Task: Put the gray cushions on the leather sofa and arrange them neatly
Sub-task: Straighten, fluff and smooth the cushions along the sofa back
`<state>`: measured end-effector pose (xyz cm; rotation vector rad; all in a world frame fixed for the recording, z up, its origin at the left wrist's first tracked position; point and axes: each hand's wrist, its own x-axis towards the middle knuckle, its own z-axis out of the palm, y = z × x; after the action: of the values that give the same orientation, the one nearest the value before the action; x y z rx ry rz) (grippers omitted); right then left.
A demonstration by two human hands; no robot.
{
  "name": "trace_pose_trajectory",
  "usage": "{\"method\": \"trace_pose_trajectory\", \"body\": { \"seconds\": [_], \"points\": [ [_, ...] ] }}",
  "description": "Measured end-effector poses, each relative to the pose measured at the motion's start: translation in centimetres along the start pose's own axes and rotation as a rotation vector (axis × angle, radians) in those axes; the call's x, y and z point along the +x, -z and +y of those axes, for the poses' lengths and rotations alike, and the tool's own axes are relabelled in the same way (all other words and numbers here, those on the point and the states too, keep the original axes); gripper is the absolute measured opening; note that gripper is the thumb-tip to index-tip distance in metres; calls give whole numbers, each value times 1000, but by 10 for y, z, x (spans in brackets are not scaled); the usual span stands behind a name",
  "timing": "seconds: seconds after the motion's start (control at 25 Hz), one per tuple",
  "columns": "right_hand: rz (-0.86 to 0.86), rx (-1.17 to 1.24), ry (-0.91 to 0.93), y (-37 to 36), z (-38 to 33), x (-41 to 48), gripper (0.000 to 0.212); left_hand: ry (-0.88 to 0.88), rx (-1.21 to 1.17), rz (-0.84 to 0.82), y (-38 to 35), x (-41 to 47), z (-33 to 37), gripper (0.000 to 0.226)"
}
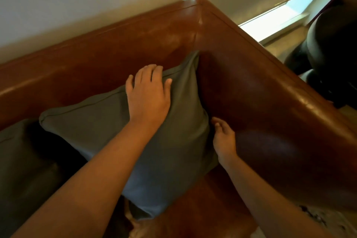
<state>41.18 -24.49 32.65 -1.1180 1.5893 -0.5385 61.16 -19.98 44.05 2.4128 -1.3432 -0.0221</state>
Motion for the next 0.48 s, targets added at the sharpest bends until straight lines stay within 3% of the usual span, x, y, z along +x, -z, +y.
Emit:
{"method": "trace_pose_trajectory", "body": {
  "seconds": [0.12,0.24,0.32,0.48],
  "points": [
    [-73,-20,-246,4,46,-4,37,45,9,-83,-16,19,8,45],
    [-40,13,-252,-4,66,0,33,41,-16,12,-14,24,-3,30],
    [4,4,-261,-12,68,3,20,96,-78,93,-7,29,-15,28],
    [218,64,-360,-22,73,6,23,170,-133,142,-7,34,-13,30]
  ]
}}
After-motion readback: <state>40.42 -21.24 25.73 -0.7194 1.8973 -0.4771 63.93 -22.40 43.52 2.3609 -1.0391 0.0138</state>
